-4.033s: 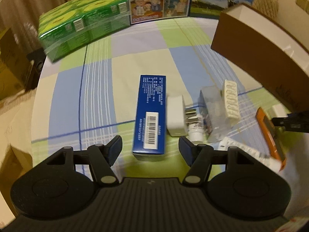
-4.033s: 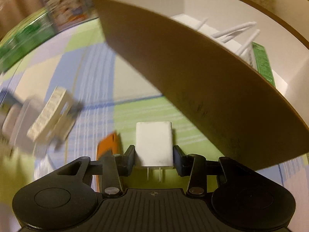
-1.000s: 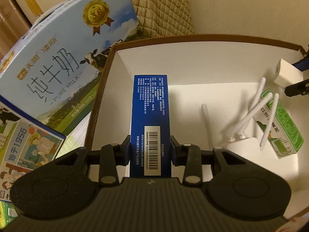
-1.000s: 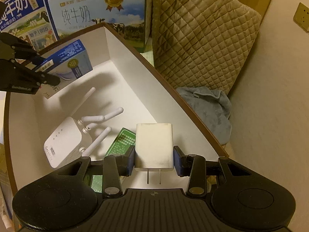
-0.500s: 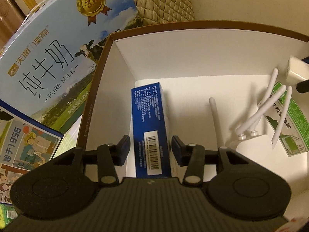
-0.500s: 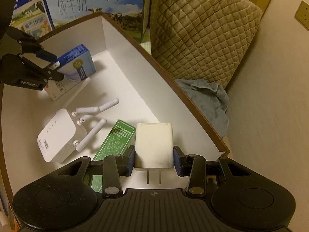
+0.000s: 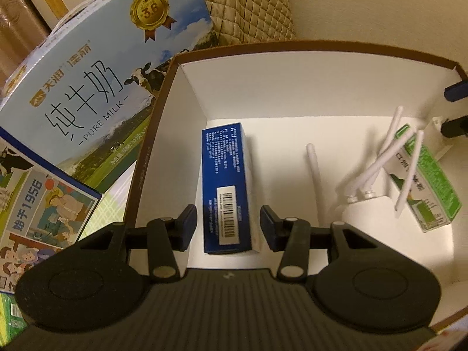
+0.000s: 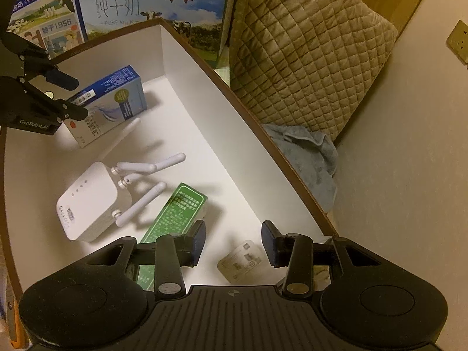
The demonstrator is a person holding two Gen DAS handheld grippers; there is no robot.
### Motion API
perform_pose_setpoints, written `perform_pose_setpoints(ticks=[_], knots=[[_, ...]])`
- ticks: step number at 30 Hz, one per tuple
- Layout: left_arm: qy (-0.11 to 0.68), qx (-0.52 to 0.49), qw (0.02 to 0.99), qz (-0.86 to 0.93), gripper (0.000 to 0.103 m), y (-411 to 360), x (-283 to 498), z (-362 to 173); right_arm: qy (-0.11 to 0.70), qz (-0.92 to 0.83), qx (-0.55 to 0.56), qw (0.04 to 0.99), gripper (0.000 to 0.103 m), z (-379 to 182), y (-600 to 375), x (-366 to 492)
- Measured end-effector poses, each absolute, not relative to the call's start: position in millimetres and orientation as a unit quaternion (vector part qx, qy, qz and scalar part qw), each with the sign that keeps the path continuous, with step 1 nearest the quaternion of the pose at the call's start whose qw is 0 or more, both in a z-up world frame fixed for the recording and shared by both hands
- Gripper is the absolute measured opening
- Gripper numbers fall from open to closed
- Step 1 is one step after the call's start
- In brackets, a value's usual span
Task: Organize rigid objects
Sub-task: 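Release both items in the box and withdraw both tools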
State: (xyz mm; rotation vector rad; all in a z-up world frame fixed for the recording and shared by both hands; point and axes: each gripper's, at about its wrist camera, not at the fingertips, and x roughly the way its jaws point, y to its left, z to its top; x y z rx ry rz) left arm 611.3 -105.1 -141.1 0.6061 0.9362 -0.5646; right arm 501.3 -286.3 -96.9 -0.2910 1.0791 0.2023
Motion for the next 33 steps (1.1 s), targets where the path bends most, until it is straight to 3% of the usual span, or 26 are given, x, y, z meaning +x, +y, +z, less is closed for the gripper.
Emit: perform_pose_setpoints(ticks=[22,25,33], knots=[[0.383,0.177,0.871,-0.251,0.044,-44.3,482.3,-31.4,0.450,0.150,-0.095,0.875,0.043,-34.9,-254.1,421.1],[0.382,0.152,0.880,-0.238,0.051,-24.6,455.1,-22.6,0.439,0.168,-0.085,0.878,0.043,-25.3,-245.9,402.4],[0.405,0.098,0.894,-0.167,0.051,26.3,389.6,-22.0,0.423,0.208,-0.052,0.881,0.044,-8.2,-223.7,350.9]])
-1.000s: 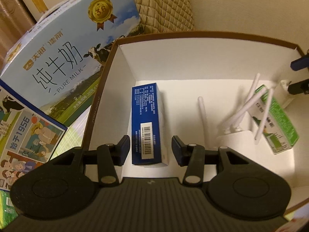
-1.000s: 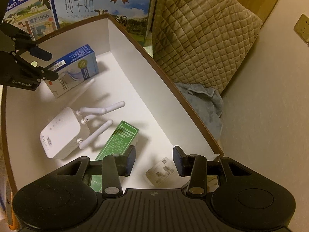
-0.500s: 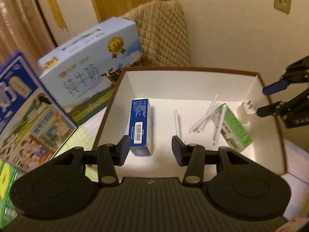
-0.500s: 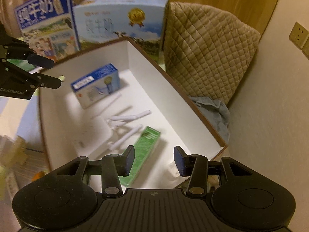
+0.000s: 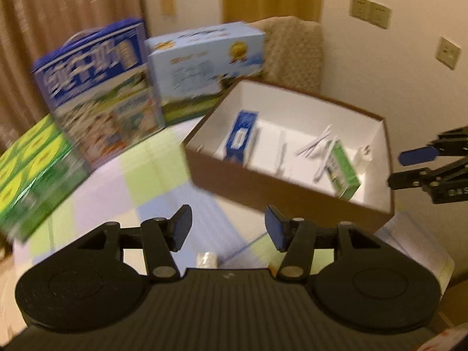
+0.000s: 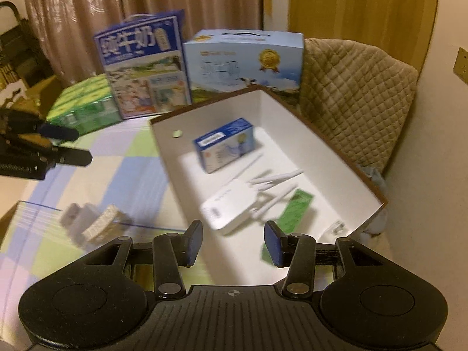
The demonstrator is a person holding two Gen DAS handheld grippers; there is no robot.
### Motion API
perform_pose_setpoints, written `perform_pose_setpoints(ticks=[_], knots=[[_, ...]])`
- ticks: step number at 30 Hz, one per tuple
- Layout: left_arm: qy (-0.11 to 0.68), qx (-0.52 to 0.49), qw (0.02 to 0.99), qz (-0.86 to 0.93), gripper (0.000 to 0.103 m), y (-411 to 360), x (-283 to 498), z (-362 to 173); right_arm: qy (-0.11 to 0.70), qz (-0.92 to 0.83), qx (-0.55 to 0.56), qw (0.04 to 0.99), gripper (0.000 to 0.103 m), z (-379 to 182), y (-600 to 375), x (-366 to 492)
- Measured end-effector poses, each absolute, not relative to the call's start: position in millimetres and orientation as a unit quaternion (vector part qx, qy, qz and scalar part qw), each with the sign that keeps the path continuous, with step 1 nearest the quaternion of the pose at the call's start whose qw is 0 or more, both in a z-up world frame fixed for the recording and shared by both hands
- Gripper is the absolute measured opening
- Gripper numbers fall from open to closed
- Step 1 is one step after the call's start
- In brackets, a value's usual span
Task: Organize rigid objects
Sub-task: 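Release both items in the box and withdraw both tools, then reach the right tool to the white toothpaste tube and close on it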
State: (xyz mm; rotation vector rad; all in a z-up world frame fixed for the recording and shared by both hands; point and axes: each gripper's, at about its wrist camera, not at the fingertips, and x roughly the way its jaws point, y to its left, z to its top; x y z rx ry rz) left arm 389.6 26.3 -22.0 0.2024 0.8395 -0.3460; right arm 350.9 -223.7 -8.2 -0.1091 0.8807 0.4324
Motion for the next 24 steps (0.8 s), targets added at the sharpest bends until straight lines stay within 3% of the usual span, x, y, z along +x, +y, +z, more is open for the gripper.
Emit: perform_pose_setpoints(ticks=[11,24], knots=[[0.453,0.031,0.884,-0.111,0.051,60.4,326.7,-46.2,0.437,0.215,-0.003,0.873,0.046,-19.6,-209.9,303.6],[0.521,-0.013,0.849,-0.085,0.051,70.4,287.2,-93.8,0.511,0.214,0.034,0.832,0.047,-72.6,-196.2,277.2]])
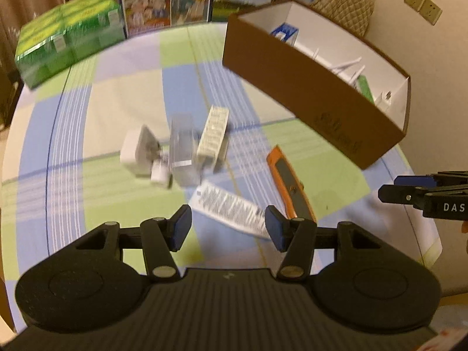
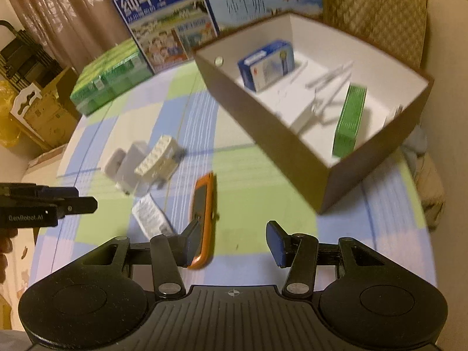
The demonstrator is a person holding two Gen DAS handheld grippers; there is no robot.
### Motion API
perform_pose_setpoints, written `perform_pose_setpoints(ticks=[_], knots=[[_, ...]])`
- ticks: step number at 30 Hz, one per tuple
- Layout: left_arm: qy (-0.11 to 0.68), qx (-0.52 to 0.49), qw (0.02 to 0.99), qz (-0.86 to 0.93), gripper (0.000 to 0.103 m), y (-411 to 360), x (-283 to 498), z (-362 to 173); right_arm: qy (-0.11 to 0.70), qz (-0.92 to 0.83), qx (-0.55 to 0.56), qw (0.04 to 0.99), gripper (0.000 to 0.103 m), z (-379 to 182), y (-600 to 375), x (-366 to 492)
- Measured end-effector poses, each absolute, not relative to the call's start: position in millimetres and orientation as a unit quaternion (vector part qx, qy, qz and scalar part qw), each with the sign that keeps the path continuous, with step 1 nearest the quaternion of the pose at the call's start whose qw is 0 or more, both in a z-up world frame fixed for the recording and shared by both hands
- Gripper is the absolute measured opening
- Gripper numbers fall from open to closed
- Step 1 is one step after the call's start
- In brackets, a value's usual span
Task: Organize rigid objects
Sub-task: 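Reach the right tool to the white toothpaste tube and close on it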
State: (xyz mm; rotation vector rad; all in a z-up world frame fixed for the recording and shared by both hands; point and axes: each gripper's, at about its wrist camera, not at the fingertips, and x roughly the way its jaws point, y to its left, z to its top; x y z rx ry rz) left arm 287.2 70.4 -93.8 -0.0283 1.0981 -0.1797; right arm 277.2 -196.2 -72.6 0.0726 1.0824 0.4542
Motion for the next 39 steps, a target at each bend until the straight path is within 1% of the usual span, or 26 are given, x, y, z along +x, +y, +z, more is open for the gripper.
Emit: perform_pose_setpoints(ticks=[7,17,29,39], knots=[[0.536,-0.019,0.841,-0.069,0.051,78.8,279.1,-109.3,0.513,0.231,0.029,0.826,0.047,-84.2,-187.3,273.6],[0.544,-0.035,0.837,-0.036,0.051,101.5,271.3,-121.5,0.501,0.303,-0.003,0.811,0.047,-103.3,-153.0,269.1],[0.540,-0.055,0.840,0.013,0.051,142.9,254.5,-132.5,0.492,0.382,-0.079,0.778,0.047,-142.5,-87.9,272.4],[0.542,-0.071,0.836,0.038,0.051,166.0,238.0,-139.9,0.490,0.393,-0.139,0.766,0.047,-168.4,-52.5,279.1]])
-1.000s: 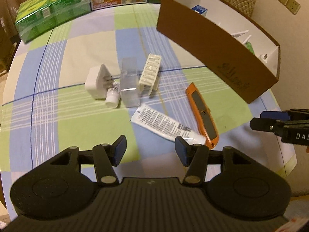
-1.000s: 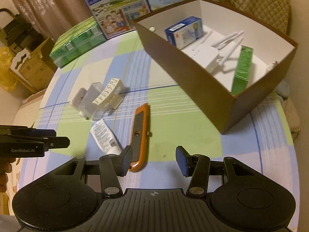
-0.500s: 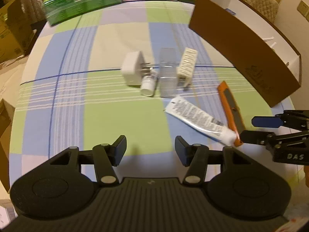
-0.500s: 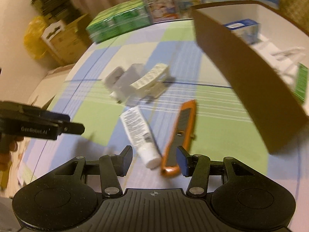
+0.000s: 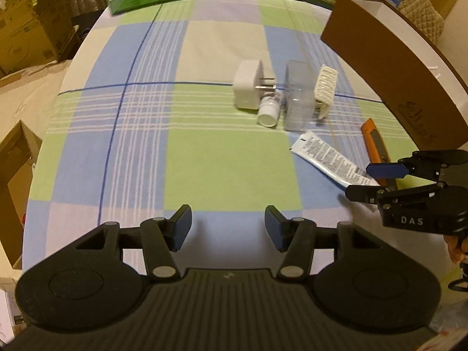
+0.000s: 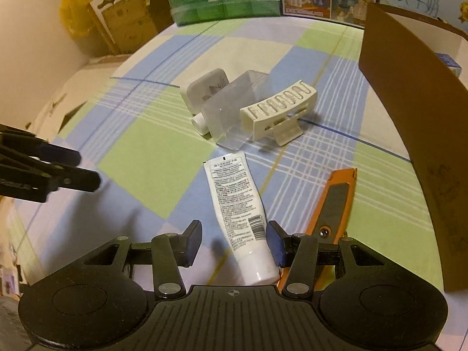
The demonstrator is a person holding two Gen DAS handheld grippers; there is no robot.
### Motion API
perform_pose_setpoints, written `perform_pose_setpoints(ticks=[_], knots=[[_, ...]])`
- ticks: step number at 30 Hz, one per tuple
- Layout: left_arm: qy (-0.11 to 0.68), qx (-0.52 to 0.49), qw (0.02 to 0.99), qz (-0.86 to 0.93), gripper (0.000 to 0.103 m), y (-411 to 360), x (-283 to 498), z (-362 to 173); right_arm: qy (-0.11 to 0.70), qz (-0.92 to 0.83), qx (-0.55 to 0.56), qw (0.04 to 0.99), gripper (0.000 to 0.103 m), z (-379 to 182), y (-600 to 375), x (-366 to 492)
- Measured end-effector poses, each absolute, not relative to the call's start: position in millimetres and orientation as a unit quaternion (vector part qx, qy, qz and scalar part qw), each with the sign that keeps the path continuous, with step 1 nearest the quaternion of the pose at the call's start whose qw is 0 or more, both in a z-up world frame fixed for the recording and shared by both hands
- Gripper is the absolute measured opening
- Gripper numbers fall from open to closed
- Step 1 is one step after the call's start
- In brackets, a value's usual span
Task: Organize rigid objects
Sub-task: 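Reach the right tool to the white toothpaste tube and close on it, then lift the white toothpaste tube off the table with the right tool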
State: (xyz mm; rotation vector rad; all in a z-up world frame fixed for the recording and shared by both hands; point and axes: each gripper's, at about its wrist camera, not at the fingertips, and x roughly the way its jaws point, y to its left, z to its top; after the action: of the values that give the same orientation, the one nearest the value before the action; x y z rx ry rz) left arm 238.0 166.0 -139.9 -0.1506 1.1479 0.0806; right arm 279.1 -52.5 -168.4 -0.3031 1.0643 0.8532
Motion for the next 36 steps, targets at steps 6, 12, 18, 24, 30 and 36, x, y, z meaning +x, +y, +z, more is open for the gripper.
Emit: perform_pose_setpoints(ticks=[6,12,18,24,30,36], knots=[[0.544,-0.077,0.834,0.046,0.051,174.8,233.3,-143.4,0.502,0.383,-0.145,0.762,0.046,-182.2,-50.4,281.8],[0.547,-0.076,0.832,0.044,0.051,175.0,233.9,-146.9,0.484,0.390,-0.164,0.766,0.033,-182.5,-47.4,263.8],[0.550,-0.074,0.831,0.041,0.051,173.2,235.2,-149.8,0.495,0.383,-0.155,0.764,0.034,-182.0,-44.9,263.1],[0.549,-0.071,0.832,0.040,0.051,171.3,233.5,-150.0,0.490,0.378,-0.155,0.770,0.035,-182.1,-41.8,262.3],[0.550,-0.069,0.831,0.037,0.051,170.2,231.7,-151.7,0.486,0.375,-0.164,0.773,0.036,-183.1,-38.3,259.8],[0.550,-0.065,0.832,0.032,0.051,169.5,231.2,-152.2,0.482,0.369,-0.171,0.776,0.039,-184.2,-34.5,257.3]])
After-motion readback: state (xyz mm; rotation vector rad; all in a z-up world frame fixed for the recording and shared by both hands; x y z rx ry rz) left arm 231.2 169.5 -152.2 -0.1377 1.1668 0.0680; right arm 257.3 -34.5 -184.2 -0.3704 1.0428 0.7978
